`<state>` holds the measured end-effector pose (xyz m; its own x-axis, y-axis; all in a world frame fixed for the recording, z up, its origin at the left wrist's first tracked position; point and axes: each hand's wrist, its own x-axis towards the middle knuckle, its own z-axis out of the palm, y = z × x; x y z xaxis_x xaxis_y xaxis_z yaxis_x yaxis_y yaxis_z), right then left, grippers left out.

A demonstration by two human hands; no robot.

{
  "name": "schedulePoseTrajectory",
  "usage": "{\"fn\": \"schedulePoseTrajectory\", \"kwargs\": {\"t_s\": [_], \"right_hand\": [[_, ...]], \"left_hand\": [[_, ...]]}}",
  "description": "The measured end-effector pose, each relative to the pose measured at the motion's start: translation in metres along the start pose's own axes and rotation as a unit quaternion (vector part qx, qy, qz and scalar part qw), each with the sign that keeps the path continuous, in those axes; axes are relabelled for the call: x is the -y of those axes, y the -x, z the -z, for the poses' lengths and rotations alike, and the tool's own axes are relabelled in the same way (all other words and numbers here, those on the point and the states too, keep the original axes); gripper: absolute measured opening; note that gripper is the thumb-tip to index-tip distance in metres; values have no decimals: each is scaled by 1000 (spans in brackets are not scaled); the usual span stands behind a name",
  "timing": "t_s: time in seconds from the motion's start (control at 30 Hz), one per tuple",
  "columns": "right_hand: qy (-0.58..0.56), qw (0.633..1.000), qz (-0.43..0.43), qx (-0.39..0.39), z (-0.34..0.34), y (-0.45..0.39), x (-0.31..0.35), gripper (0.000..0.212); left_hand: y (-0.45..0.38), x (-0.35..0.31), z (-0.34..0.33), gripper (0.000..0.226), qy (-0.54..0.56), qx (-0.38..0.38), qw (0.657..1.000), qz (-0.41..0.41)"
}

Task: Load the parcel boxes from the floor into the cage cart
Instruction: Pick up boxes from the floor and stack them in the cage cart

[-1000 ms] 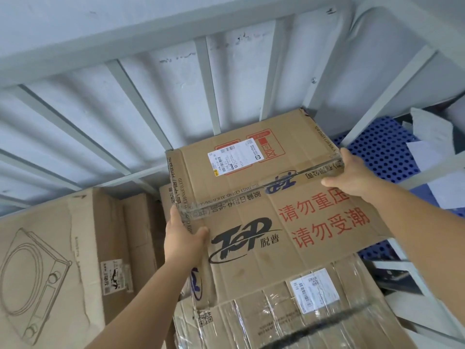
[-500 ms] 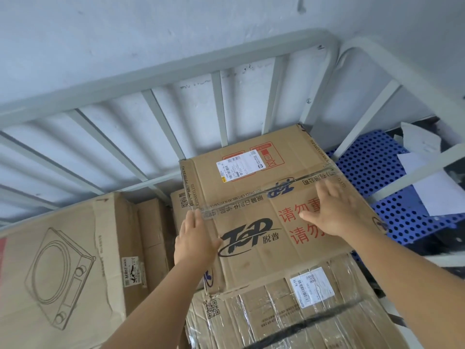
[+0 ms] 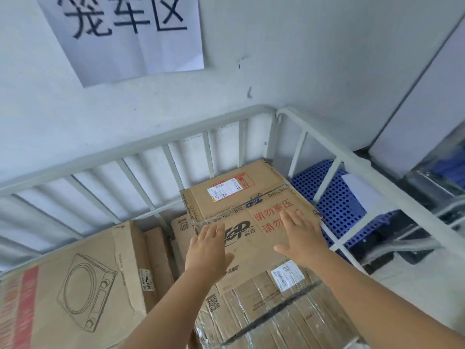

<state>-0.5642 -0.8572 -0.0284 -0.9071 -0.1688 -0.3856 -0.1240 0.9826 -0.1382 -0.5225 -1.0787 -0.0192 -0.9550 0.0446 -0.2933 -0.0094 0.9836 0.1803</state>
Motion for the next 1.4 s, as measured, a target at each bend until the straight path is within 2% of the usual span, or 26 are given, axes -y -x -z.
{"fn": "schedulePoseTrajectory", "kwargs": {"t_s": [0.37, 0.53, 0.7, 1.03, 1.17, 1.4], "right_hand": [[-71, 984, -106, -121, 26, 206, 5, 82], [-93, 967, -185, -145, 13, 305, -9, 81], [-117, 940, -267, -175, -12, 397, -33, 80], [-160, 866, -446, -159, -107, 563, -99, 83], [-182, 840, -491, -145, -145, 628, -116, 78], [-238, 785, -561, -113, -220, 727, -148, 82]], "left_hand": [[130, -67, 42, 74, -16, -29, 987, -159], [191, -111, 48, 72, -33, -43, 967, -249], [236, -165, 32, 72, -30, -12, 942, -333], [341, -299, -42, 75, -113, 41, 858, -499], [386, -344, -77, 74, -161, 54, 817, -551], [471, -414, -147, 72, -204, 78, 754, -620]]}}
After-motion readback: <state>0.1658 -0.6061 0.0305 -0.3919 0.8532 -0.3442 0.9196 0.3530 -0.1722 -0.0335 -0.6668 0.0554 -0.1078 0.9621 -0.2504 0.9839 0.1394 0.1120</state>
